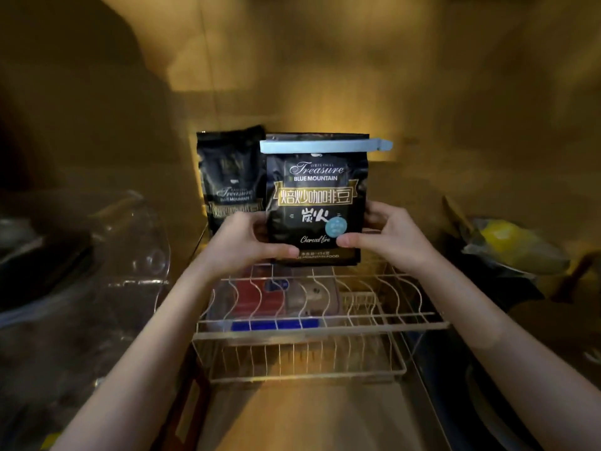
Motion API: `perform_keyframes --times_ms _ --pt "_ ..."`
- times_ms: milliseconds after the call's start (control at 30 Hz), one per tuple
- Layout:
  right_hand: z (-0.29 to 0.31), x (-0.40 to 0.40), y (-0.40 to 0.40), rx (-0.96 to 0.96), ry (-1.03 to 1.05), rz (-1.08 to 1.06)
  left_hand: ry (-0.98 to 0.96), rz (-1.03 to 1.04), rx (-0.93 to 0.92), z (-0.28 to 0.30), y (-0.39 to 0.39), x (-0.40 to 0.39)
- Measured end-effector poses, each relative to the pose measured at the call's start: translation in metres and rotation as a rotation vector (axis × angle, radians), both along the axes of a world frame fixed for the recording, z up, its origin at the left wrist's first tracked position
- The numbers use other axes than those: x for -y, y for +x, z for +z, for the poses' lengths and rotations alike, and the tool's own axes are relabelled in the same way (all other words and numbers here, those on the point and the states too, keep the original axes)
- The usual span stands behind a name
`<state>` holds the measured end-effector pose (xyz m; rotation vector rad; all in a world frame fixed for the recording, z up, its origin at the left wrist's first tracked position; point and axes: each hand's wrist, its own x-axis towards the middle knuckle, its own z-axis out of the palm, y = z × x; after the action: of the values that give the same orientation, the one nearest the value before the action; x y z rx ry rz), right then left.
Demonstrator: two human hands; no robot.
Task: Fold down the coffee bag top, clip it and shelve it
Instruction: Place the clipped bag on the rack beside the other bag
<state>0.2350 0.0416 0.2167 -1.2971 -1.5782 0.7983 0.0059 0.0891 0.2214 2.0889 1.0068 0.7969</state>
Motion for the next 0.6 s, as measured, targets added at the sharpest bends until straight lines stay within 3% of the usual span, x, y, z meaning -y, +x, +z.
perform_keyframes --times_ms 133,333,467,600 --pt "0.001 -0.028 0.002 -0.130 0.032 -0.017 0.027 0.126 0.163 -0.015 0.017 -0.023" --pt "-0.035 -0.062 0.000 -0.175 -0.037 -0.058 0.036 0.307 0.315 -0.060 0.042 -0.038" --pt "-0.064 -0.071 -0.003 -0.212 -0.130 -0.129 0.088 0.411 0.259 -0.088 0.051 -0.044" --pt "-0.078 -0.077 -0.006 -0.295 -0.178 -0.129 0.305 0.481 0.121 -0.094 0.059 -0.041"
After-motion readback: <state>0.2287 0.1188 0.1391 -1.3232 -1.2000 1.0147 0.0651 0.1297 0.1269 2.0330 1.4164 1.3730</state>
